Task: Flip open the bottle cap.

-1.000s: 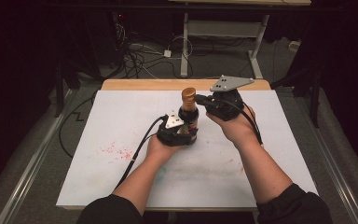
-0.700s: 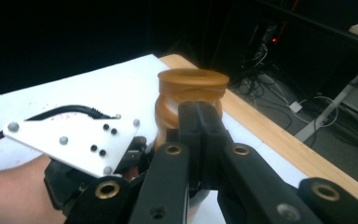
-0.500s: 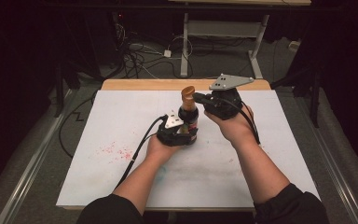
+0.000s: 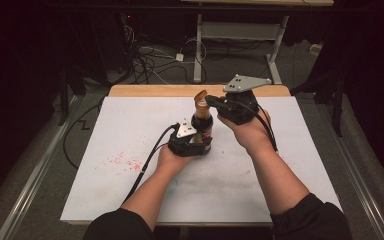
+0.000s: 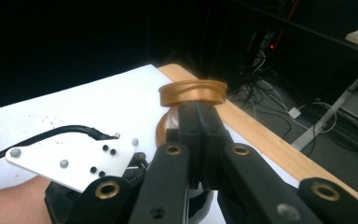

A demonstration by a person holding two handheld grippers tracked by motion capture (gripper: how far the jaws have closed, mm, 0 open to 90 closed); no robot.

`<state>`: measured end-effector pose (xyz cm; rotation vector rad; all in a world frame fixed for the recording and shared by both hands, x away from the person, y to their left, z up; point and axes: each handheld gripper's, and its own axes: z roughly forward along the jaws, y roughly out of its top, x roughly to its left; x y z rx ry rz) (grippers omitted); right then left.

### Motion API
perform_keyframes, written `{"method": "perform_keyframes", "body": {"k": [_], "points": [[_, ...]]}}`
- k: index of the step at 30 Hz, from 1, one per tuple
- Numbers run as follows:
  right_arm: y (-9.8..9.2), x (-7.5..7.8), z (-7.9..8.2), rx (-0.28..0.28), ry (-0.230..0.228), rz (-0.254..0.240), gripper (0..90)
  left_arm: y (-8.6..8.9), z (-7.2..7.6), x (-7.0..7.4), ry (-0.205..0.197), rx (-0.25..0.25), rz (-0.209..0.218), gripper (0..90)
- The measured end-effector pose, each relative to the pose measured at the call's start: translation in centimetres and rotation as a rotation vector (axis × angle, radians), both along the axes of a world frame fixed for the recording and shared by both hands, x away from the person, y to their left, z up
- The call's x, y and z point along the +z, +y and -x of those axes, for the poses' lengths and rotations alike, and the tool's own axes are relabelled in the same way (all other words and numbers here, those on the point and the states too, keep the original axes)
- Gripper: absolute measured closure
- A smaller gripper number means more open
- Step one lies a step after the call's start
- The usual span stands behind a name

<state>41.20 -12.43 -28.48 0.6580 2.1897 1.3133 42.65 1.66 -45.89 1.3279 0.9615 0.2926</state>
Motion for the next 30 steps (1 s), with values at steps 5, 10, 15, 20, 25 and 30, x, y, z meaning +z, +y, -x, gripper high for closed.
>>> {"method": "perform_keyframes", "body": {"k": [5,10,15,20,25,30], "points": [[0.7,0.8,-0.1,0.003,-0.016,0.012,90.0,0.0,0.2,0.0,-0.007,-0.003,-0.018,28.8],[2.3,1.4,-0.6,0.033,-0.026,0.021,90.0,0.0,0.0,0.0,-0.001,-0.003,-0.003,28.7],[3.3,1.5,-0.8,0.040,-0.029,0.016,90.0,0.0,0.1,0.0,-0.003,-0.003,-0.002,28.6],[2.9,1.6,-0.8,0.039,-0.022,0.015,90.0,0.0,0.0,0.0,-0.001,-0.002,0.003,28.5],[1.8,1.6,-0.6,0.032,-0.021,0.000,90.0,0.0,0.0,0.0,0.000,-0.001,0.004,28.4],[0.1,1.4,-0.4,0.009,-0.025,-0.027,90.0,0.1,-0.1,0.0,0.002,-0.004,0.004,28.2]]}}
